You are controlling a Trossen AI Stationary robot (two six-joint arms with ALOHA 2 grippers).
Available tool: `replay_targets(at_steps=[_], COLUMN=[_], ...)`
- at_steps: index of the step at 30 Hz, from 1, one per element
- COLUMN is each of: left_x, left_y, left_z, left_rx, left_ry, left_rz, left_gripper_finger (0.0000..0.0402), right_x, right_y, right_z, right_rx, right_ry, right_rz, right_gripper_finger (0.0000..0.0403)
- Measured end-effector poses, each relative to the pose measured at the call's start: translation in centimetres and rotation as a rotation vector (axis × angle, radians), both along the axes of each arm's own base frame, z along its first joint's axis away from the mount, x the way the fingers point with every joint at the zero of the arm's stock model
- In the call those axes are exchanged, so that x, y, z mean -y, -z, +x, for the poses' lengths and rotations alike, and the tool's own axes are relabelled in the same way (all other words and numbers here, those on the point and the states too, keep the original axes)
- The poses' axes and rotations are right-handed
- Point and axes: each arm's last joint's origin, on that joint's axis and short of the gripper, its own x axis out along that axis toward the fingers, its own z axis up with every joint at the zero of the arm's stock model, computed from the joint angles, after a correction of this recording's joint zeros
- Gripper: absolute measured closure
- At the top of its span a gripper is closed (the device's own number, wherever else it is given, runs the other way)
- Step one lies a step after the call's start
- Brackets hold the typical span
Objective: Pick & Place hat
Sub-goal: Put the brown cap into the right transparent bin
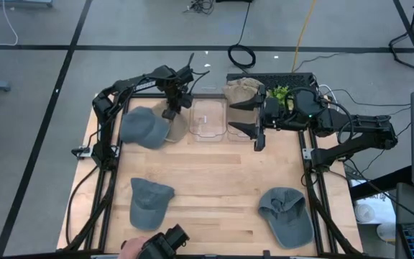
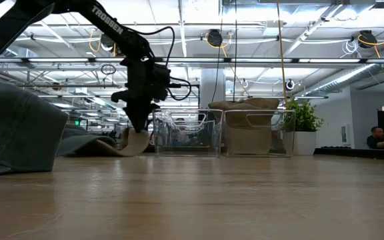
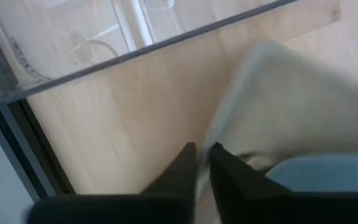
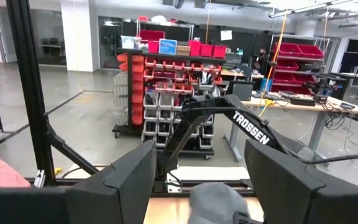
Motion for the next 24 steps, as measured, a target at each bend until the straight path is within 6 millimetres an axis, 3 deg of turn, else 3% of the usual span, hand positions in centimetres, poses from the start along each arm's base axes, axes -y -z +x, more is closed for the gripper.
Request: replay_targets(at_steps=[2,14,19,24], left_x=[0.0,0.4,1.4,3.1], left_y=[0.0,-0.4,-3.0,-7.0], left_z=[0.0,-0.4,-0.7,-1.6], left_rx=[-0.002,-0.036,-0.034,0.039], left_ry=[-0.01,0.006,-0.001,-0.017], left_rz=[-0.003,-0.007,0.082,0.173], left_gripper_finger=[0.0388,0.0397,0.0398,0.0399], right_x=[0.0,-0.6,-0.6,-0.5], right_y=[0.0,0.0,0.0,0.0], right_z=[0.0,0.0,0.0,0.0], right_rx=[0.0,-0.004,-0.004,-0.01], right_ry=[0.0,-0.021,-0.016,0.037], right_rz=[0.0,-0.049,-0.054,-0.093], right_gripper_finger=[0.0167,0.0167,0.0167,0.0167])
